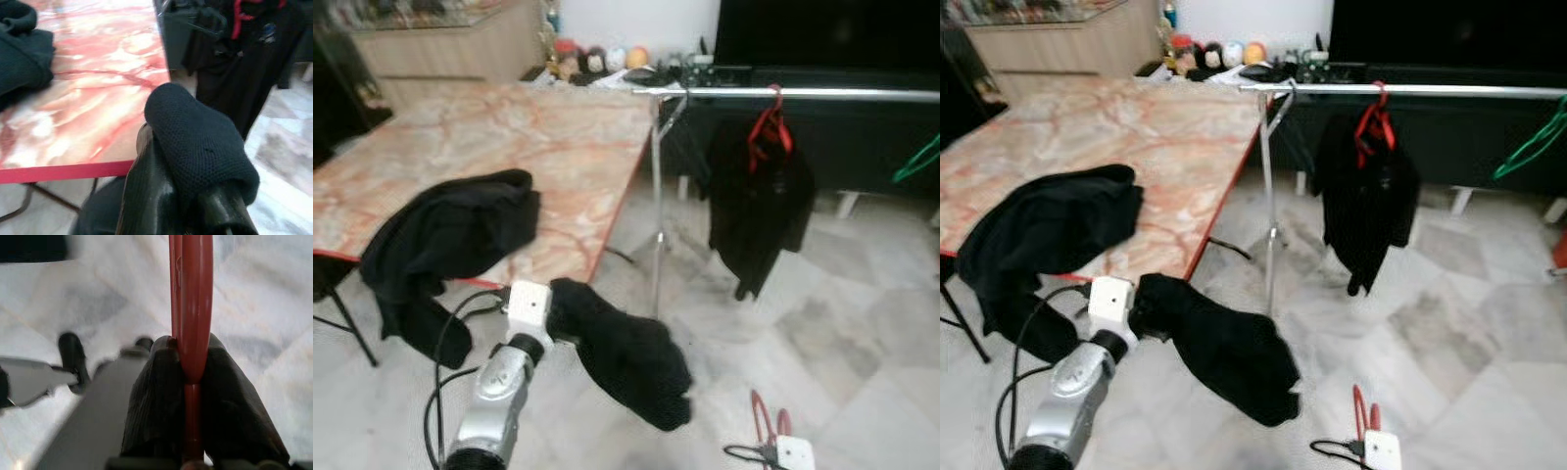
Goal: Hang hanger
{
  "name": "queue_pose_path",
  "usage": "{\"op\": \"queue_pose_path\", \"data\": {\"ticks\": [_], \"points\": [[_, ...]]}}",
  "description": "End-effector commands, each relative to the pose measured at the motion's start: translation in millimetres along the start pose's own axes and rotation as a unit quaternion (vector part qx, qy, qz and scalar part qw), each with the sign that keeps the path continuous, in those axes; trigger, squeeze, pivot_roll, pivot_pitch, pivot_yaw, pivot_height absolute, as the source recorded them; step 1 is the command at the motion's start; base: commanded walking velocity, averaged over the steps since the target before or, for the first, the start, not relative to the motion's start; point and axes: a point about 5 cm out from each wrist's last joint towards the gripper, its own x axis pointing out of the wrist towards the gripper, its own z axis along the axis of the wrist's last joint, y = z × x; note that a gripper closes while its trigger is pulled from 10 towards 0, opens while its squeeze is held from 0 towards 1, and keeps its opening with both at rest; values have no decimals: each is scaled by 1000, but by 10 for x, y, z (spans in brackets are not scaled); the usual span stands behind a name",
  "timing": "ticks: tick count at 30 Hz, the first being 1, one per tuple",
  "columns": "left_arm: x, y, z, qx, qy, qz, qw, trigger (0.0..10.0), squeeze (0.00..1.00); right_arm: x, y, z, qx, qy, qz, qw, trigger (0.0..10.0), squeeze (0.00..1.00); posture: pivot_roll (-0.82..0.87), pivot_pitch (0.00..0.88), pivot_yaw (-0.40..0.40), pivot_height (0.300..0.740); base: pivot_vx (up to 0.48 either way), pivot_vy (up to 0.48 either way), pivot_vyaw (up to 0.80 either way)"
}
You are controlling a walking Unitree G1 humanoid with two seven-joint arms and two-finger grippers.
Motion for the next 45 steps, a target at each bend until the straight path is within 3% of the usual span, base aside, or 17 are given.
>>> {"op": "queue_pose_path", "data": {"ticks": [1,17,30,45], "points": [[6,49,117,17,-27,0,999,10000,0,-3,-15,-25,11,3,-4,1000,10000,0,80,0,30,740,0,0,0],[-55,45,149,19,-32,-4,999,10000,0,-3,-22,-21,17,1,-6,1000,10000,0,90,0,25,740,0,0,0],[-34,32,165,-2,-28,-3,1000,10000,0,-2,-16,-18,17,0,-4,1000,10000,0,89,0,26,740,0,0,0],[-26,0,166,-5,-26,-9,1000,10000,0,-3,-12,-19,18,0,-3,1000,10000,0,88,0,28,740,0,314,0]]}}
